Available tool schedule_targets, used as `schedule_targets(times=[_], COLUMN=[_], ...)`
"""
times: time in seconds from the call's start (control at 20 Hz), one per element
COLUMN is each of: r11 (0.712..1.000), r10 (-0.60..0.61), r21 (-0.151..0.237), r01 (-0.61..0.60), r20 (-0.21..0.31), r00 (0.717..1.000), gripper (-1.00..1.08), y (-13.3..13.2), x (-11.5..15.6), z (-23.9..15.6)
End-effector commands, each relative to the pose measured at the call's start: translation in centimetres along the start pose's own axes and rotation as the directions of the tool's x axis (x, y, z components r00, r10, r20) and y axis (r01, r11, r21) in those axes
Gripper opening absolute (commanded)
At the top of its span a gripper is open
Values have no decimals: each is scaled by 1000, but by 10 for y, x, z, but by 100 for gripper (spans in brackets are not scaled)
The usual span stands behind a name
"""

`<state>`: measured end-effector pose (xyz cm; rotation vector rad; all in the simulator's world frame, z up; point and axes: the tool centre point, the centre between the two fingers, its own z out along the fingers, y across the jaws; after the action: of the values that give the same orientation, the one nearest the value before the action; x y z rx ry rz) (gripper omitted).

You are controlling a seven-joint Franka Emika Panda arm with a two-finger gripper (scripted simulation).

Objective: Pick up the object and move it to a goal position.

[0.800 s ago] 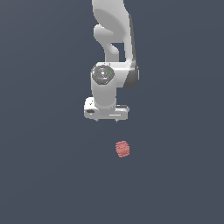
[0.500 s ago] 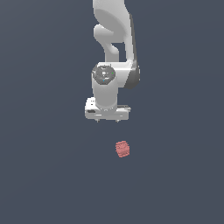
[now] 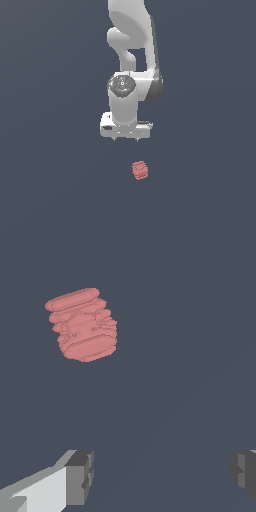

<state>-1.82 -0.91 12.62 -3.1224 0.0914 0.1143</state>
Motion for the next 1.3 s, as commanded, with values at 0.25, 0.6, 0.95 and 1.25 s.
schedule_targets(times=[0.25,0.6,0.95,1.25], r11=[998,984,938,875], r10=[59,179,346,485], r21=[1,4,9,14], r01=[-59,-179,-346,-484], r20=[-3,-8,-14,-20], r00=[998,984,938,875], gripper=[100,100,100,100], y=[-2,-7,-15,-22], x=[6,17,32,46], z=[1,3,7,10])
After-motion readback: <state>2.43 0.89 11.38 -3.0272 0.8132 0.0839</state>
